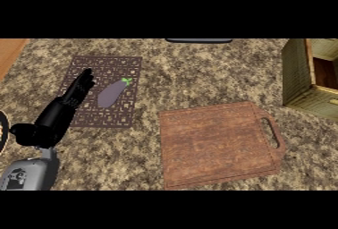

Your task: Pick the lemon from the cutting board and place it in the basket

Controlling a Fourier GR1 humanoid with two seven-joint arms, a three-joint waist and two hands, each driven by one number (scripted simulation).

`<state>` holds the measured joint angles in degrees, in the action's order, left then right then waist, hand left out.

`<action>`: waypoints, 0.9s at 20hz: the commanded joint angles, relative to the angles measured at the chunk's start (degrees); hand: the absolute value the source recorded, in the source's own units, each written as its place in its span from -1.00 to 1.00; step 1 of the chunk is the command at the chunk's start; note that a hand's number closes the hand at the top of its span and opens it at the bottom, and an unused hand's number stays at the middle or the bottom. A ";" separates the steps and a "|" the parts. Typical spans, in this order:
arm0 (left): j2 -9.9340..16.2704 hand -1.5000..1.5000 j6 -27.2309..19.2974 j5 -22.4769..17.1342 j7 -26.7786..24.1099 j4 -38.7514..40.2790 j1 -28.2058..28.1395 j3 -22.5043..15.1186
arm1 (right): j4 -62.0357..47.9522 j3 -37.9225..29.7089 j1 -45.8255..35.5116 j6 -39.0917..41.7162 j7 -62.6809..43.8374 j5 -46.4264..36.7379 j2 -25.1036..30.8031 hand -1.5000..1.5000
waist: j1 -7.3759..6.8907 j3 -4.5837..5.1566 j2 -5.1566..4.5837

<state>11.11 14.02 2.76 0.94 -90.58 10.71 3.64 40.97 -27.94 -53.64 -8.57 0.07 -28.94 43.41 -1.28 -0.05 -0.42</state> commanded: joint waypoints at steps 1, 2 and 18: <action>-2.61 0.00 -2.17 2.48 0.56 -1.16 -1.34 -2.65 | -4.79 -3.44 -1.68 -6.53 2.88 1.57 0.05 1.00 | -0.09 -0.02 -0.01; -1.96 0.00 -2.58 2.70 0.93 -0.81 0.42 -1.86 | -7.14 -5.83 -2.05 -4.85 4.26 3.86 1.89 1.00 | -0.09 -0.05 -0.11; -0.51 0.00 0.27 0.20 1.29 0.46 2.09 0.31 | -20.98 -8.51 -10.87 -1.63 14.66 8.64 7.50 -1.00 | -0.59 -0.05 -0.31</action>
<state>10.43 13.73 3.65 1.15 -90.43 11.35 3.64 22.69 -34.35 -62.54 -11.08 14.18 -22.55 49.41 -1.71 -0.08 -0.57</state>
